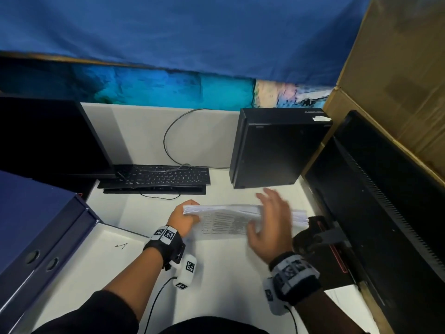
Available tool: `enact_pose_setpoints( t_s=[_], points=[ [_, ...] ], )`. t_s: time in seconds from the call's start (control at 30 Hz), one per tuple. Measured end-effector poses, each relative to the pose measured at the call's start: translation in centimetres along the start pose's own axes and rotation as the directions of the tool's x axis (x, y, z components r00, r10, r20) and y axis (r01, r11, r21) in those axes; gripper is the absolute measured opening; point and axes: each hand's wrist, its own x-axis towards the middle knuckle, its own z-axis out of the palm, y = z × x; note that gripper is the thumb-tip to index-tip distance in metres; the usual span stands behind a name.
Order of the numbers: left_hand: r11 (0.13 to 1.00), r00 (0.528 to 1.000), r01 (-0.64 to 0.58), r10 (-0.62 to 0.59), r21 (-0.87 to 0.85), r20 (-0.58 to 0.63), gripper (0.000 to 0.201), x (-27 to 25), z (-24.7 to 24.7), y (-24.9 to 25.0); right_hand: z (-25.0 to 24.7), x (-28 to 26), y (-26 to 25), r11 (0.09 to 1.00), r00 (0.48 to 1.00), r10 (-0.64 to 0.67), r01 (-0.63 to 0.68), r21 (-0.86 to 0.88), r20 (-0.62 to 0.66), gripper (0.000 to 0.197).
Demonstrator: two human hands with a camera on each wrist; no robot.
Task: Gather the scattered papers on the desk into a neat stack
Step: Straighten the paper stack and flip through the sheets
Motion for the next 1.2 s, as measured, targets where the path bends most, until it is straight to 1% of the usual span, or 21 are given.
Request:
enact_pose_setpoints(
  t_s=[0.03,0.07,0.13,0.2,0.23,0.33,0.43,0.57,0.67,0.77,0.8,0.83,0.87,0.9,0.93,0.97,1.0,1.03,1.07,1.13,1.2],
  points=[
    [1.0,1.0,0.003,-0.003,0.011,0.0,0.025,0.1,0.0,0.0,0.5,0.3,-2.2,0.995,0.991,-0.093,0.096,-0.024,0.101,0.067],
    [1.0,1.0,-0.009,0.009,0.006,-0.001,0.024,0.2,0.1,0.0,1.2,0.4,-4.1,0.982,0.963,-0.176,0.187,-0.039,0.206,0.075],
    [0.999,0.999,-0.048,0.048,0.008,0.007,0.026,0.3,0.2,0.0,3.2,0.4,-6.1,0.94,0.881,-0.294,0.337,-0.054,0.37,0.086],
    [0.996,0.996,-0.079,0.078,0.032,0.036,0.025,0.2,0.1,-0.1,4.9,0.4,-6.5,0.903,0.816,-0.332,0.42,-0.09,0.474,0.09],
    [0.997,0.996,-0.072,0.071,0.021,0.045,0.022,0.0,0.1,-0.2,5.5,0.4,-6.2,0.895,0.805,-0.324,0.431,-0.115,0.498,0.09],
    [0.993,0.998,-0.043,0.048,-0.113,0.04,0.012,-0.5,-0.1,-0.8,5.7,0.4,-5.2,0.919,0.85,-0.262,0.364,-0.15,0.457,0.084],
    [0.994,0.998,-0.025,0.03,-0.109,0.048,0.012,-0.7,-0.1,-1.3,5.5,0.6,-4.2,0.911,0.856,-0.227,0.355,-0.208,0.465,0.08],
    [0.998,0.998,-0.011,0.014,-0.064,0.057,0.01,-0.6,-0.1,-0.9,5.3,1.0,-2.9,0.938,0.87,-0.153,0.277,-0.208,0.468,0.076],
    [0.995,0.991,-0.101,0.102,-0.01,0.082,0.013,-0.8,-0.3,0.3,4.7,1.9,-2.6,0.954,0.906,-0.139,0.232,-0.192,0.401,0.063],
    [0.965,0.966,-0.238,0.224,0.113,0.126,0.015,-1.2,-0.5,2.8,3.0,3.6,-2.9,0.96,0.925,-0.103,0.188,-0.205,0.365,0.032],
    [0.95,0.962,-0.27,0.259,0.154,0.091,0.013,-1.4,-0.8,3.8,2.2,4.2,-2.8,0.973,0.934,-0.066,0.138,-0.184,0.351,0.026],
    [0.942,0.956,-0.29,0.295,0.168,-0.005,0.02,-1.5,-1.2,4.5,1.4,4.8,-2.4,0.987,0.945,-0.006,0.057,-0.148,0.326,0.02],
    [0.941,0.934,-0.305,0.326,0.147,-0.147,0.032,-1.2,-1.8,4.6,0.6,5.4,-1.9,0.995,0.954,0.069,-0.045,-0.087,0.292,0.014],
    [0.945,0.894,-0.31,0.327,0.104,-0.307,0.045,-0.9,-2.5,4.7,-0.2,6.0,-1.4,0.989,0.956,0.143,-0.148,0.001,0.255,0.011],
    [0.953,0.86,-0.303,0.283,0.023,-0.424,0.057,-0.2,-3.3,4.3,-1.0,6.4,-1.0,0.964,0.955,0.205,-0.235,0.122,0.216,0.011],
    [0.953,0.864,-0.287,0.215,-0.093,-0.456,0.065,0.0,-4.1,4.4,-1.8,6.8,-0.6,0.911,0.948,0.261,-0.305,0.279,0.184,0.012],
    [0.933,0.892,-0.276,0.159,-0.229,-0.423,0.069,0.2,-4.8,4.6,-2.3,7.1,-0.3,0.828,0.937,0.302,-0.348,0.439,0.174,0.013],
    [0.897,0.927,-0.267,0.139,-0.353,-0.349,0.068,0.2,-5.1,5.2,-2.8,7.4,-0.4,0.748,0.931,0.32,-0.361,0.557,0.174,0.017],
    [0.862,0.948,-0.27,0.161,-0.429,-0.275,0.064,0.1,-5.2,6.0,-3.0,7.5,-0.5,0.682,0.93,0.323,-0.356,0.639,0.173,0.023],
    [0.849,0.948,-0.309,0.237,-0.429,-0.215,0.051,-0.3,-4.9,7.8,-2.6,7.5,-0.6,0.604,0.926,0.338,-0.352,0.715,0.17,0.027],
    [0.858,0.923,-0.363,0.276,-0.362,-0.269,0.041,-0.8,-4.3,9.1,-1.8,7.2,-0.6,0.55,0.915,0.365,-0.359,0.754,0.169,0.029]
  ],
)
